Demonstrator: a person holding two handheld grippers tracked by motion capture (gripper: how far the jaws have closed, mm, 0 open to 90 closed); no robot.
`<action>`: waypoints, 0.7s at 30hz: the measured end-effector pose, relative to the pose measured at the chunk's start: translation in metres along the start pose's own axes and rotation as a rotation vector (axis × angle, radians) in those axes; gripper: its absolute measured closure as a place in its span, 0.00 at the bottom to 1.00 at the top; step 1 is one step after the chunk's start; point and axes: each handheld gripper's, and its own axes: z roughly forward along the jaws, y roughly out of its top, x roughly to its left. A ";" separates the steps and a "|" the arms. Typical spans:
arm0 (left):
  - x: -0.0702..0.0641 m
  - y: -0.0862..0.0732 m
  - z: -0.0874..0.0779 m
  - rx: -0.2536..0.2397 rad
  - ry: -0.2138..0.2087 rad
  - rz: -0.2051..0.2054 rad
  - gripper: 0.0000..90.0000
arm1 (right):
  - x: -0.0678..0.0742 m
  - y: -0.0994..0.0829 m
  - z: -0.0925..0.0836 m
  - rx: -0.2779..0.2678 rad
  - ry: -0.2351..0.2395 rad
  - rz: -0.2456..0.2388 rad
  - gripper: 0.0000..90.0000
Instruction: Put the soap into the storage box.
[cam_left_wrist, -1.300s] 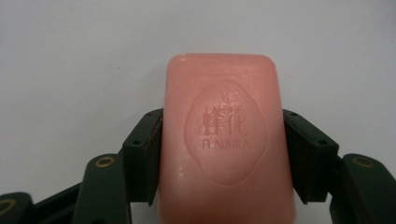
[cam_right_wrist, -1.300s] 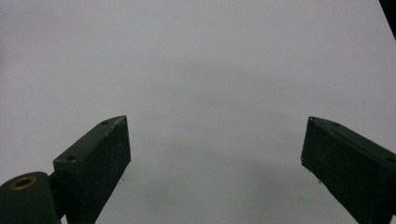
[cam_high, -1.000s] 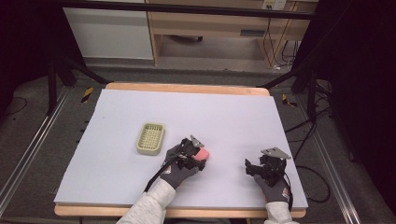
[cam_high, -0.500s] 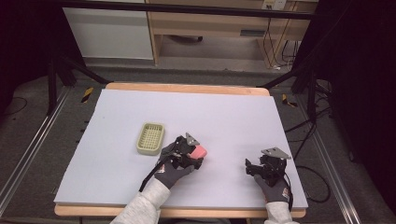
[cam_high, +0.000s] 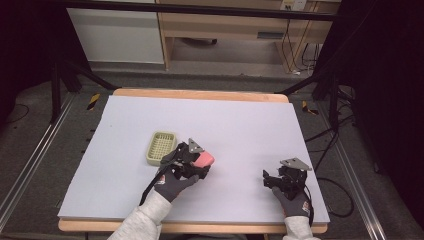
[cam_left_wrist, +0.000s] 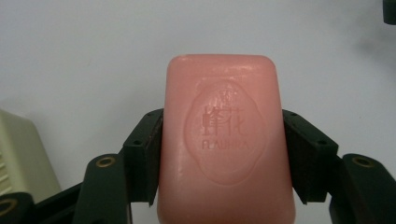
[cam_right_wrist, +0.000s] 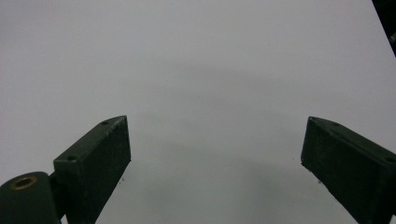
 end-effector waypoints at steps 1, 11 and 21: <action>0.002 -0.001 -0.004 -0.003 0.001 -0.002 0.41 | 0.000 0.000 0.000 0.000 -0.001 -0.001 0.09; 0.013 -0.009 -0.019 -0.014 0.005 -0.021 0.41 | 0.000 0.000 0.000 -0.001 -0.001 0.000 0.09; 0.030 -0.021 -0.034 -0.041 0.035 -0.058 0.41 | 0.000 0.000 0.000 -0.003 -0.005 -0.003 0.09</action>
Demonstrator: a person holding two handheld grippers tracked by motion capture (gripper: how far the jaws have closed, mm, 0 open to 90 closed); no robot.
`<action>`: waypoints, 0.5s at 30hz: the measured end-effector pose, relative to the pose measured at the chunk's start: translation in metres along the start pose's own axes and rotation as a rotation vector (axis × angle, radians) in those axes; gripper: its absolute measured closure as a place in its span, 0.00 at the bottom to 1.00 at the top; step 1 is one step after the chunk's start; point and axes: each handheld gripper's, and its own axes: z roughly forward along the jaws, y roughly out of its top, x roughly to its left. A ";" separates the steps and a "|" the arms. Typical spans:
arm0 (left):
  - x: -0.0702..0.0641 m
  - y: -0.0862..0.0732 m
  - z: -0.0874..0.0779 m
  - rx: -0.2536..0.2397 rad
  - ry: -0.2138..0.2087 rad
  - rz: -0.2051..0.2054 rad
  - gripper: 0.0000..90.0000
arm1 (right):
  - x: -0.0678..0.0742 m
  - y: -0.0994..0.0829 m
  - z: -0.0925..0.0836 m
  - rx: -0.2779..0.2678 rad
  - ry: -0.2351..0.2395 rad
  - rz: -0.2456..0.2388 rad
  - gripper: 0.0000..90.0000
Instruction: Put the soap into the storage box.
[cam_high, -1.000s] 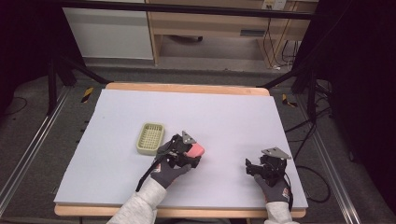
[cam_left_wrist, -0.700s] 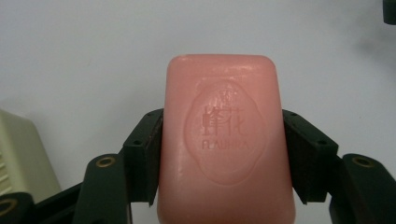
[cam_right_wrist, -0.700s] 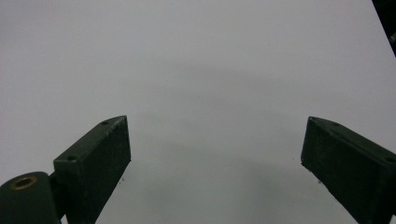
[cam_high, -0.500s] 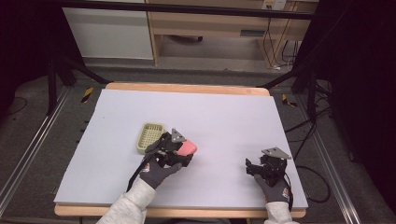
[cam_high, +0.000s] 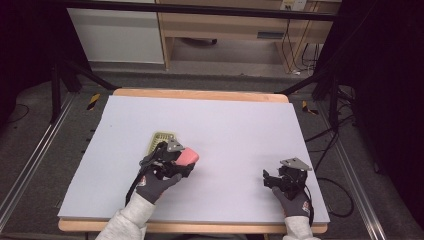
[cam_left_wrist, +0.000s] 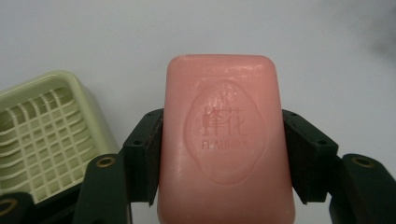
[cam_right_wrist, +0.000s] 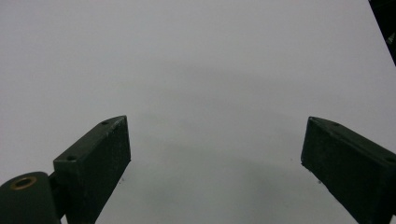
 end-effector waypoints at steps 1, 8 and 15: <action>0.000 0.000 0.000 0.000 0.000 0.000 0.41 | 0.000 0.000 0.000 -0.001 -0.001 -0.003 0.09; 0.008 -0.001 -0.005 -0.018 0.016 -0.024 0.41 | -0.001 0.000 -0.003 -0.014 -0.001 -0.001 0.09; 0.019 0.000 -0.013 -0.039 0.032 -0.054 0.41 | 0.000 0.001 -0.002 -0.013 0.001 -0.007 0.09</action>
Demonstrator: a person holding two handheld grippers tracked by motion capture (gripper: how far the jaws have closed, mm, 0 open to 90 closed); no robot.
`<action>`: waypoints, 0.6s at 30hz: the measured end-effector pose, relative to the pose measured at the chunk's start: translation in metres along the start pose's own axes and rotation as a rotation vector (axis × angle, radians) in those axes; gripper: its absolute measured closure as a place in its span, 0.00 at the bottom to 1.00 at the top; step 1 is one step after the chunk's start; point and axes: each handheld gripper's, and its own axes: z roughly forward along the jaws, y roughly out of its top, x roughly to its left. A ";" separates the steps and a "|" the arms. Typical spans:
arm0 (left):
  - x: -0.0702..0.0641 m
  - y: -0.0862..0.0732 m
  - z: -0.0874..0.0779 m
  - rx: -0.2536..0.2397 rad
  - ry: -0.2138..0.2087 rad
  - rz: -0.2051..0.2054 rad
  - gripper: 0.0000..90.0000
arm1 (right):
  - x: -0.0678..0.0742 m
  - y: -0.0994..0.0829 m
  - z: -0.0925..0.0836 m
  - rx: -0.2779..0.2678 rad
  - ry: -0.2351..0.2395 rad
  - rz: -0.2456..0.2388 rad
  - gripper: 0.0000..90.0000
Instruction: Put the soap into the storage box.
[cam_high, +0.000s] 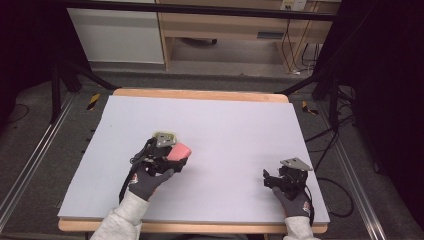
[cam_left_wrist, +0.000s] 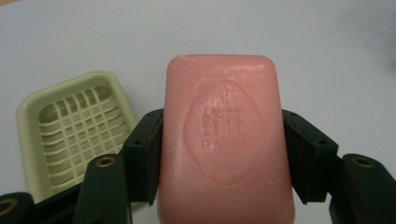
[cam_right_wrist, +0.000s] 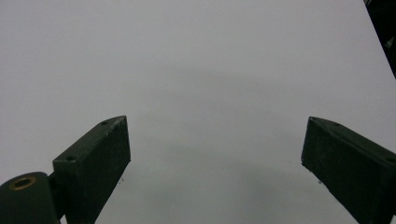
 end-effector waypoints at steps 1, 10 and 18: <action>0.002 0.000 -0.001 -0.006 0.004 -0.006 0.41 | 0.000 0.000 0.000 0.001 -0.001 -0.002 0.09; 0.017 0.003 -0.007 -0.024 0.031 -0.040 0.41 | 0.000 0.000 0.000 0.002 -0.002 -0.001 0.09; 0.030 0.004 -0.005 -0.026 0.055 -0.062 0.41 | 0.001 0.000 0.000 0.004 -0.001 0.001 0.09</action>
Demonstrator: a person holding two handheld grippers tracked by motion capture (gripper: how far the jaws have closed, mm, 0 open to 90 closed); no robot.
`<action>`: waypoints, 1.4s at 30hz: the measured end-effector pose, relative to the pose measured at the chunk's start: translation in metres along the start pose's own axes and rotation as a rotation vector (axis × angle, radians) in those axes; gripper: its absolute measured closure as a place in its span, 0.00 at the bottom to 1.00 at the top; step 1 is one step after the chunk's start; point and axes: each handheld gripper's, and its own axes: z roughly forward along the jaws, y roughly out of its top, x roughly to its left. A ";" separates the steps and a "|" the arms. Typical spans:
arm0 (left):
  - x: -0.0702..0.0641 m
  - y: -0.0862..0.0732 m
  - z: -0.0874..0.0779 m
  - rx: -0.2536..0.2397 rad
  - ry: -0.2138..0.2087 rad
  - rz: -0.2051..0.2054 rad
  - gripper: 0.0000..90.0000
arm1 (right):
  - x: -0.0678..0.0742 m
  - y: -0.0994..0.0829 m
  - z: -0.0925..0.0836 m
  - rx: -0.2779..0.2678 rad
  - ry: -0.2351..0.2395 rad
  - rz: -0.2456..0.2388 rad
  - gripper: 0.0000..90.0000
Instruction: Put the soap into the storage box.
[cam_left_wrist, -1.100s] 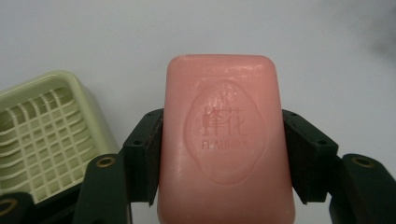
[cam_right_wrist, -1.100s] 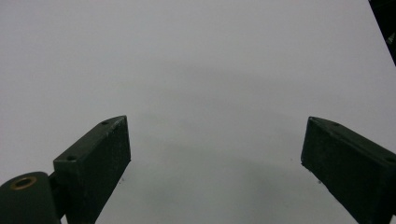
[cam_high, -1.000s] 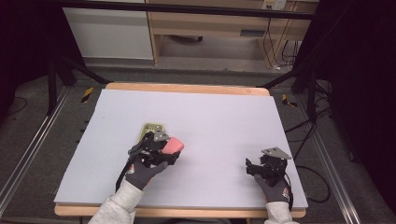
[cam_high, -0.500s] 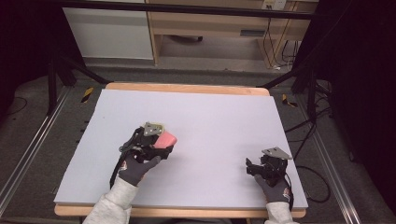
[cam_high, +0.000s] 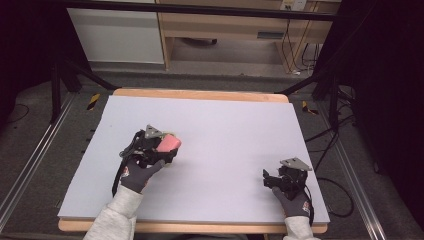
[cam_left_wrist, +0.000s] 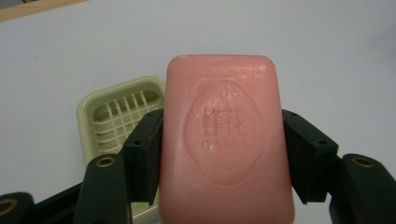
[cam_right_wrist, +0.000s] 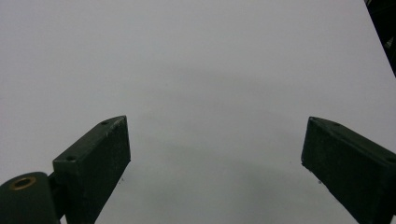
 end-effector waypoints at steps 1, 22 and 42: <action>0.003 0.000 0.001 0.003 0.004 -0.004 0.41 | 0.000 0.000 0.000 0.000 0.000 -0.001 0.09; 0.026 -0.003 0.014 0.023 0.057 -0.054 0.41 | 0.001 0.000 0.001 0.000 -0.003 -0.005 0.09; 0.036 -0.008 0.033 0.048 0.077 -0.082 0.41 | 0.003 0.001 0.004 0.011 0.001 -0.013 0.09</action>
